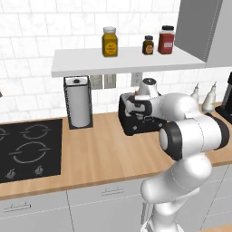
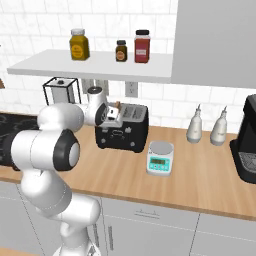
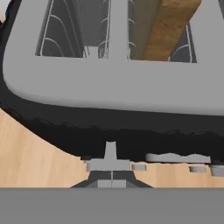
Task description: Start the toaster. Once the lever pops up, take the bread to the plate on the dining counter.
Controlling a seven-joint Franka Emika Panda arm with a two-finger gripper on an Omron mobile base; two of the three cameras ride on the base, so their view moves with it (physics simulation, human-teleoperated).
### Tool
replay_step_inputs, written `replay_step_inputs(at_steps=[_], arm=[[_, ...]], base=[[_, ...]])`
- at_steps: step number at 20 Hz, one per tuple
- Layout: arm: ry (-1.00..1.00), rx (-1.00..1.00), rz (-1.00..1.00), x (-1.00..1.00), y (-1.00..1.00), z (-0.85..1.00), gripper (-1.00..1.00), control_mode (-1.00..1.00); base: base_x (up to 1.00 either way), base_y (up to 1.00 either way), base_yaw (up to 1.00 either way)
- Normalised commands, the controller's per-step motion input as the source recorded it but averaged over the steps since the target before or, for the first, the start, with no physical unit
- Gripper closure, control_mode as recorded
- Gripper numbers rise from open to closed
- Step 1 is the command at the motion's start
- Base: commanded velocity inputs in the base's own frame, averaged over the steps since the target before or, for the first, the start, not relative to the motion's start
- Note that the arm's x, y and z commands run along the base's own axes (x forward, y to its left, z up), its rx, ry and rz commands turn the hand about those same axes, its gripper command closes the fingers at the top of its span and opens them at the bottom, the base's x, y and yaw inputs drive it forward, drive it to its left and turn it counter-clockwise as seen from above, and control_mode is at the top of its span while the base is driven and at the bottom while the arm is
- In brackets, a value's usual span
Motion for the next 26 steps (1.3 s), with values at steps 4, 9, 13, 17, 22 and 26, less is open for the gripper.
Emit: replay_step_inputs(at_steps=[4,9,13,17,22,26], arm=[[0.00,0.00,0.00,0.01,0.00,-0.13,1.00,-1.00],[0.00,0.00,0.01,0.00,0.00,-0.55,1.00,-1.00],[0.00,0.00,0.00,0.00,0.00,-0.67,1.00,-1.00],[-0.01,0.00,0.00,0.00,0.01,-0.50,1.00,-1.00],[-0.05,0.00,0.02,-0.46,0.00,-0.17,1.00,-1.00],[-0.11,0.00,0.02,-0.66,0.00,0.71,1.00,-1.00]], base=[[0.00,0.00,0.00],[0.00,0.00,0.00],[0.00,0.00,0.00],[0.00,0.00,0.00],[0.00,0.00,0.00],[0.00,0.00,0.00]])
